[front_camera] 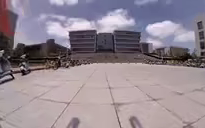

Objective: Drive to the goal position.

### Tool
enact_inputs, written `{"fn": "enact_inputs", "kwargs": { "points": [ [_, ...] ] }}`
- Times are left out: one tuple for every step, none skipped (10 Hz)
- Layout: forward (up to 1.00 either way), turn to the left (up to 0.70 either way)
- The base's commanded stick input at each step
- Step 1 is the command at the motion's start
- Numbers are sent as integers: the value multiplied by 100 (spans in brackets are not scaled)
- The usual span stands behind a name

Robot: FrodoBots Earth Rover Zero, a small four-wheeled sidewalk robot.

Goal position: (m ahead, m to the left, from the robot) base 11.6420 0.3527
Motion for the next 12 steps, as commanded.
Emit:
{"fn": "enact_inputs", "kwargs": {
  "points": [
    [70,0],
    [70,0],
    [70,0],
    [70,0],
    [70,0],
    [70,0],
    [70,0],
    [70,0],
    [70,0],
    [70,0],
    [70,0],
    [70,0]
  ]
}}
